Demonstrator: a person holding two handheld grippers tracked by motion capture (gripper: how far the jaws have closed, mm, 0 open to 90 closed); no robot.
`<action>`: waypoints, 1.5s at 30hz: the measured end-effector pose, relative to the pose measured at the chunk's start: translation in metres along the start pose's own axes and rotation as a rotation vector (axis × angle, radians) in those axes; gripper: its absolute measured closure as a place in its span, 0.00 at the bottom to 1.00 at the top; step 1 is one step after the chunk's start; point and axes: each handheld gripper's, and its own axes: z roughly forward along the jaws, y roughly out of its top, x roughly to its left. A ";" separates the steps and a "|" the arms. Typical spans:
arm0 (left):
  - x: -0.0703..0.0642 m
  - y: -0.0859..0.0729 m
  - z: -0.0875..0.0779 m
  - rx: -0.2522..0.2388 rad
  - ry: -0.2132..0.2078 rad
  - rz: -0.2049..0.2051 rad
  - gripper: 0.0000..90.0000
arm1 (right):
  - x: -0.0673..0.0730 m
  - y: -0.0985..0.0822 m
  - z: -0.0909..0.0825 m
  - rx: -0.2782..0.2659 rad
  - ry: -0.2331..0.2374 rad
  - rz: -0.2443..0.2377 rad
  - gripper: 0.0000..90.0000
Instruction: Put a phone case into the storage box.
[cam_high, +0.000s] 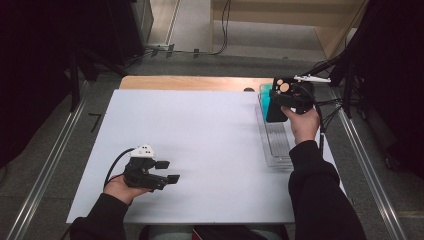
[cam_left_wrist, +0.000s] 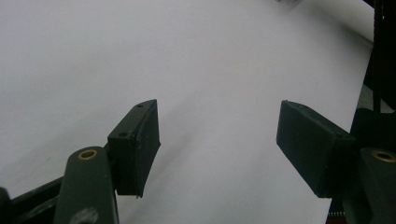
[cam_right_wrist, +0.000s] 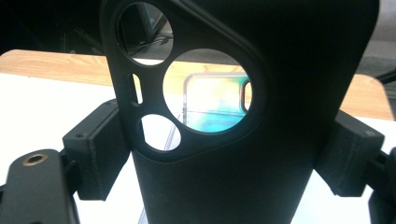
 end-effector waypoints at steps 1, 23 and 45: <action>0.000 0.000 0.000 0.000 0.000 0.001 0.34 | -0.001 -0.001 0.002 0.001 0.003 0.006 0.15; 0.000 0.000 0.001 0.001 -0.002 0.005 0.34 | -0.004 -0.020 0.056 0.037 -0.044 -0.006 0.14; 0.000 0.001 0.001 -0.001 -0.005 -0.012 0.34 | -0.002 -0.013 0.053 0.117 -0.017 0.013 0.01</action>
